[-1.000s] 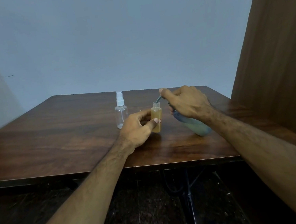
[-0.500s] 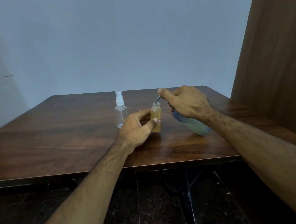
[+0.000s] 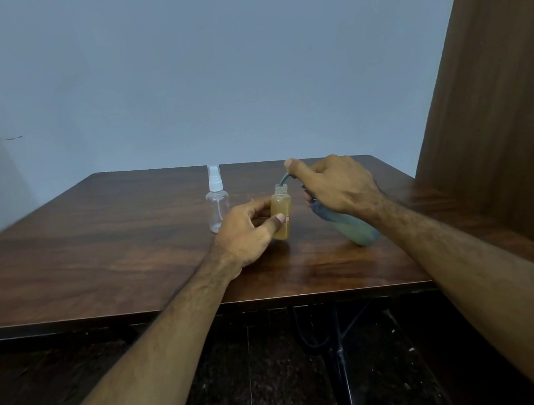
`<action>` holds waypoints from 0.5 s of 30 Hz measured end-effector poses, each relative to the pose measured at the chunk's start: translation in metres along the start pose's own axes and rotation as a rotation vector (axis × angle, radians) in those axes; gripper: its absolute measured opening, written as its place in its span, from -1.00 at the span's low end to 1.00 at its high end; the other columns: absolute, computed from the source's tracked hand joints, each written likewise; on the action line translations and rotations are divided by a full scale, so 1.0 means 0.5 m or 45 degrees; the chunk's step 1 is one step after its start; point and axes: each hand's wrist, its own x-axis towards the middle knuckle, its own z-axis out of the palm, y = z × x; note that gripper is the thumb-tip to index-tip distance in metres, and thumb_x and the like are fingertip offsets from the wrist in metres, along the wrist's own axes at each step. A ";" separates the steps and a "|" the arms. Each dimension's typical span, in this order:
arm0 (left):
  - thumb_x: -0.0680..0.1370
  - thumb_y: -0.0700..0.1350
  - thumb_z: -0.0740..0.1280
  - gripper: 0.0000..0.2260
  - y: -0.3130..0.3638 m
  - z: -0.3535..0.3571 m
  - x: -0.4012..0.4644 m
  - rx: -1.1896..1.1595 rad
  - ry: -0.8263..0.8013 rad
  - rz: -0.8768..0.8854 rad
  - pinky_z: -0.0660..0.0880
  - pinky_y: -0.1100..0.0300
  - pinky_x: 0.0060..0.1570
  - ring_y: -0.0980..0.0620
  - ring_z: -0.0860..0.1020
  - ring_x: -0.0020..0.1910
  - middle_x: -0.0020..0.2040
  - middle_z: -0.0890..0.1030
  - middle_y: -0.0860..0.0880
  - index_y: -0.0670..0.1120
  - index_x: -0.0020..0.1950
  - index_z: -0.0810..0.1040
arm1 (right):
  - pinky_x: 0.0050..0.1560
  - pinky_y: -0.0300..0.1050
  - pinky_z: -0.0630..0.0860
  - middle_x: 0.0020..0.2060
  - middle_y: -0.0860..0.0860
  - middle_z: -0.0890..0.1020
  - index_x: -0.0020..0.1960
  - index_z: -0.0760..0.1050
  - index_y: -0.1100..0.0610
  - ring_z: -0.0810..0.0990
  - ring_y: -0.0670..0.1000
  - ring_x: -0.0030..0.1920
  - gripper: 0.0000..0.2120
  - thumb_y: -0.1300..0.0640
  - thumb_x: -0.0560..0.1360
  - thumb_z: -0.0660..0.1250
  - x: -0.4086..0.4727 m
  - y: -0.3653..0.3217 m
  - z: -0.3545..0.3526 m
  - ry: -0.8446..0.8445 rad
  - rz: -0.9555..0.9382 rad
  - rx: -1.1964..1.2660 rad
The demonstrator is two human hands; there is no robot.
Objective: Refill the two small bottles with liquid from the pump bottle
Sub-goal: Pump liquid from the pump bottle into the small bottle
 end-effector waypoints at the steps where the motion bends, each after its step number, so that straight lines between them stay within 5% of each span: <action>1: 0.58 -0.07 0.43 -0.66 0.000 -0.001 0.001 0.002 -0.001 0.001 0.51 0.12 0.30 0.19 0.61 0.19 0.19 0.67 0.14 0.01 0.37 0.59 | -0.12 -0.01 0.55 -0.40 -0.03 0.73 -0.38 0.64 0.15 0.68 0.00 -0.26 -0.12 -0.57 0.43 -0.04 0.001 0.001 0.000 0.003 -0.001 0.000; 7: 0.58 -0.07 0.43 -0.65 -0.004 0.001 0.002 -0.002 -0.002 -0.006 0.51 0.08 0.31 0.14 0.61 0.21 0.20 0.67 0.12 0.00 0.37 0.59 | -0.07 0.01 0.53 -0.41 -0.13 0.72 -0.42 0.64 0.08 0.67 -0.02 -0.22 -0.26 -0.44 0.50 0.02 0.005 0.001 0.000 -0.021 0.022 0.023; 15: 0.57 -0.05 0.44 -0.64 -0.007 0.000 0.005 0.007 0.005 -0.015 0.52 0.05 0.32 0.14 0.61 0.22 0.21 0.67 0.13 0.01 0.37 0.58 | -0.20 -0.07 0.44 -0.43 -0.11 0.71 -0.49 0.60 0.06 0.66 -0.05 -0.29 -0.20 -0.55 0.44 -0.02 0.001 -0.001 -0.002 0.007 0.019 0.035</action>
